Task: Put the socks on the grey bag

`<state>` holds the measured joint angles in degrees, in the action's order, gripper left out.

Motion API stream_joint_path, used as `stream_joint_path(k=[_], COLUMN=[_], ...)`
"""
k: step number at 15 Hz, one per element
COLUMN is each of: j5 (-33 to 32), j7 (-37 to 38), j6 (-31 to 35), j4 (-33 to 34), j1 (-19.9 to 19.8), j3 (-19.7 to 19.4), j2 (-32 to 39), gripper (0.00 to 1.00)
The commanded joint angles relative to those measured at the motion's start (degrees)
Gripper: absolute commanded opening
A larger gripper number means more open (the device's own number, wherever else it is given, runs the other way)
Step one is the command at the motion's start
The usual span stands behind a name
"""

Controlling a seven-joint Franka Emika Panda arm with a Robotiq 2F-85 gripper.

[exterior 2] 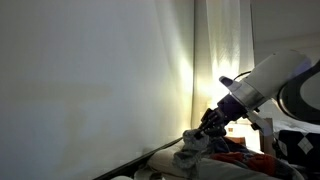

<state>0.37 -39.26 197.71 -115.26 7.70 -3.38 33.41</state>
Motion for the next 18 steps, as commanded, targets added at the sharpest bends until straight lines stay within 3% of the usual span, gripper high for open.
stream_joint_path(k=[1,4,7,10,11,13,18], j5=[5.21,8.03,7.10,4.75,-3.31,-8.95,-18.83], j7=[-1.62,-1.03,-0.52,-1.54,4.38,6.39,12.30], j6=[-3.01,-6.34,-10.85,-15.08,-15.67,-17.09,-18.65], j4=[-0.18,0.00,0.00,0.11,0.00,0.58,1.54], j1=[8.56,16.87,22.14,20.63,18.19,14.53,9.96], j3=[-9.32,-18.43,-23.48,-20.56,-18.72,-15.02,-11.86], j2=[0.33,1.99,2.90,1.64,1.03,0.64,0.87], gripper=[0.03,0.03,0.03,0.03,0.03,0.03,0.03])
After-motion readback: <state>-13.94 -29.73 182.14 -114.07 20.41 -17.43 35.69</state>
